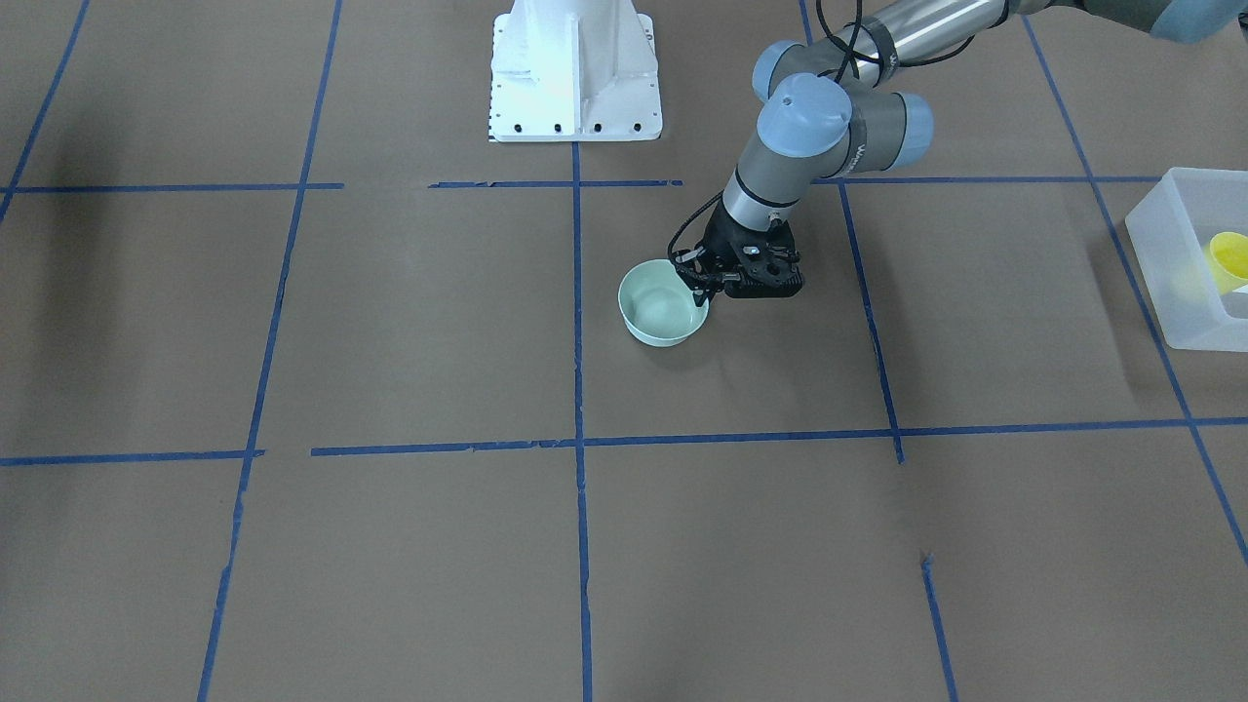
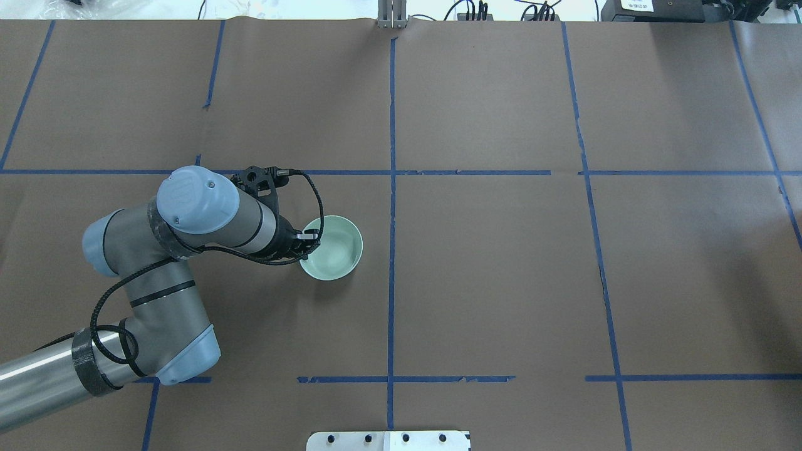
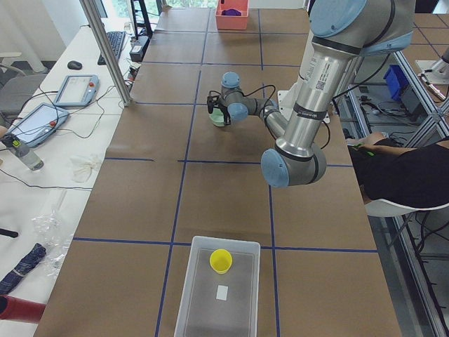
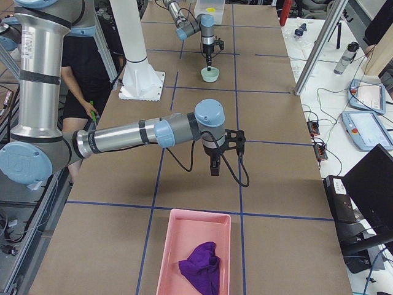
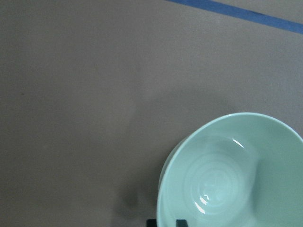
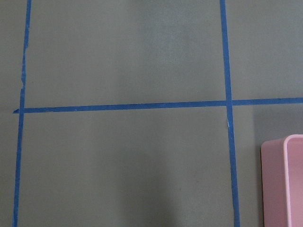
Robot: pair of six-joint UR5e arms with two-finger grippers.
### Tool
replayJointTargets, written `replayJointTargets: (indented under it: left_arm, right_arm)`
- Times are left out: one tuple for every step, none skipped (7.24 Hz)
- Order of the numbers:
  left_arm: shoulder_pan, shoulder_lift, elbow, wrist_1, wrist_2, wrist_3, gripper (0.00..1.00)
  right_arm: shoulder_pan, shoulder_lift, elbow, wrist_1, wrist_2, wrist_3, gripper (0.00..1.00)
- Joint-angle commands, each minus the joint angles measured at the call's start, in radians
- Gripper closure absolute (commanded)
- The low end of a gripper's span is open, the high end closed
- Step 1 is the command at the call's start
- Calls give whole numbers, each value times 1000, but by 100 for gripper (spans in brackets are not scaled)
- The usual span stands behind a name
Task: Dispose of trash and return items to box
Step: 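Grip the rim of the pale green bowl with the left gripper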
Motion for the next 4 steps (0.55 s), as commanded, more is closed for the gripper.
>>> replayJointTargets:
  left_arm:
    - [-12,7,-95,13,-12,0,100]
    - [-48,13,-188,123,-57,2,100]
    - [-84,10,-270,242,-80,9,100]
    - [-152,12,-302,295,-82,18,100]
  right_arm:
    - [-22,0,3,5,-8,7,0]
    - [-24,2,3,7,-8,7,0]
    - [-28,2,3,8,-8,9,0]
    - [-45,5,14,8,-10,15,0]
